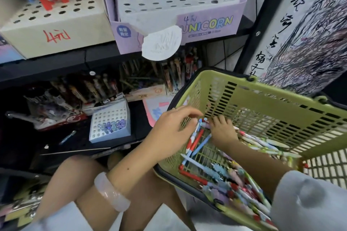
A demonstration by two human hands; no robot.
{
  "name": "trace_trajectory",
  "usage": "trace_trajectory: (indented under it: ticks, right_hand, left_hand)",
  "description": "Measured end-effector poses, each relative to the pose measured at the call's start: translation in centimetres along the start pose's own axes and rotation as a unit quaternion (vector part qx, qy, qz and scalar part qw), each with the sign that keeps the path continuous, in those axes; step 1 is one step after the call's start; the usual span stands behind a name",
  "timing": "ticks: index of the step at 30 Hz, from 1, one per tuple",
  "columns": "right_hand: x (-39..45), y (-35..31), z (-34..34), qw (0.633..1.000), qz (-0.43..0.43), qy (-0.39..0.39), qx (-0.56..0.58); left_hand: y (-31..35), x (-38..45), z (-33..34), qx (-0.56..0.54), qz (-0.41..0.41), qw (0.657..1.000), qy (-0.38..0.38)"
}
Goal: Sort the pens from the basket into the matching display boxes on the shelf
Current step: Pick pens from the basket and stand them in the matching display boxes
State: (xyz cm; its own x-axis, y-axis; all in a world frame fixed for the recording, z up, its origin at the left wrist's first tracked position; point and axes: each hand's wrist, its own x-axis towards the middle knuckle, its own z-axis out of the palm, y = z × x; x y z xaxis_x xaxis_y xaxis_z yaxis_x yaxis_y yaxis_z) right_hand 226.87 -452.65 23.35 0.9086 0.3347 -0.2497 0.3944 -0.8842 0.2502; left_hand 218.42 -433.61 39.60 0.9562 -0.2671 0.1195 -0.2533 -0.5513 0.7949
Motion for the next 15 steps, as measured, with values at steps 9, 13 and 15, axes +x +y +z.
trace_trajectory:
  ticks: [9,13,15]
  right_hand:
    - [-1.3,0.3,0.9,0.989,0.003,-0.059,0.135]
    - [-1.8,2.1,-1.1,0.992,-0.011,0.004,0.122]
    - [-2.2,3.0,-2.3,0.99,0.0,0.015,0.139]
  left_hand:
    - [0.1,-0.1,-0.1,-0.037,-0.012,0.999,0.006]
    - [0.2,-0.1,-0.1,-0.044,-0.011,0.999,0.004]
    - [0.2,-0.1,-0.2,-0.049,-0.016,0.999,0.004]
